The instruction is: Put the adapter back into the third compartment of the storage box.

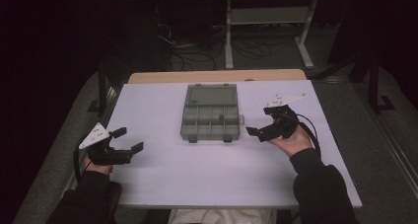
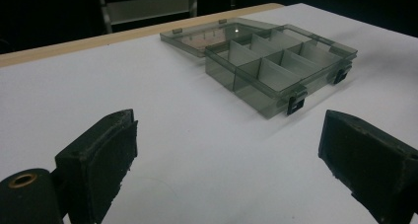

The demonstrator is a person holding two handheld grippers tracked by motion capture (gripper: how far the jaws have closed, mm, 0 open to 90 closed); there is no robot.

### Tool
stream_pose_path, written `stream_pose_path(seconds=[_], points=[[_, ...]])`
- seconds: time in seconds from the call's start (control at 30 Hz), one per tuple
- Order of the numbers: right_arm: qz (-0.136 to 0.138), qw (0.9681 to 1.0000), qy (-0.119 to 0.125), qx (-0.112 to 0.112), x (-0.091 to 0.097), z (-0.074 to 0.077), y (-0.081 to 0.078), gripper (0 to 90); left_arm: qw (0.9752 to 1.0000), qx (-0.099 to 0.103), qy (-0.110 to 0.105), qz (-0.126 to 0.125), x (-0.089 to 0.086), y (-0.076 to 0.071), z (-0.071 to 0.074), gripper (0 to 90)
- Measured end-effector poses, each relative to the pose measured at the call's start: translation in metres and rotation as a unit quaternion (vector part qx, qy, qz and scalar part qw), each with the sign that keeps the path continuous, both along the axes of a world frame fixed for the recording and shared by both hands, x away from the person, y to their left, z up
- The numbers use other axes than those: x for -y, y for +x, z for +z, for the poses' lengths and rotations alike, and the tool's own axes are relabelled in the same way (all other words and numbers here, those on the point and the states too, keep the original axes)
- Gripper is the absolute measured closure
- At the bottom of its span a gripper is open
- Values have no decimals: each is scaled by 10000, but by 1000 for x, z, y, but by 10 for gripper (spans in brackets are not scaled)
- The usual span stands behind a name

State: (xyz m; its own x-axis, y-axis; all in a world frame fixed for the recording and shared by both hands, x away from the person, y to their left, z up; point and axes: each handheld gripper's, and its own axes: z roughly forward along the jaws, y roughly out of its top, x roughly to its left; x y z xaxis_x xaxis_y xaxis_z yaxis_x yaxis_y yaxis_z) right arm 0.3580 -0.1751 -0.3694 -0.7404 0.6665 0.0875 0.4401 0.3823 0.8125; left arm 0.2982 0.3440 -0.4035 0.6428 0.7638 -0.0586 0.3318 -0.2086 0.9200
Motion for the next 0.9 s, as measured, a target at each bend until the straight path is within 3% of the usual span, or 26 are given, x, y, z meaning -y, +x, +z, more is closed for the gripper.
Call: stream_pose_path(seconds=[0.37, 0.9], points=[[-96, 9998, 148, -8, 11, -7, -12, 0, 10000, 21, -2, 22, 0, 0, 0, 74], [-291, 9986, 395, 188, 30, -21, -38, 0, 10000, 32, 7, 14, 0, -1, 0, 74]])
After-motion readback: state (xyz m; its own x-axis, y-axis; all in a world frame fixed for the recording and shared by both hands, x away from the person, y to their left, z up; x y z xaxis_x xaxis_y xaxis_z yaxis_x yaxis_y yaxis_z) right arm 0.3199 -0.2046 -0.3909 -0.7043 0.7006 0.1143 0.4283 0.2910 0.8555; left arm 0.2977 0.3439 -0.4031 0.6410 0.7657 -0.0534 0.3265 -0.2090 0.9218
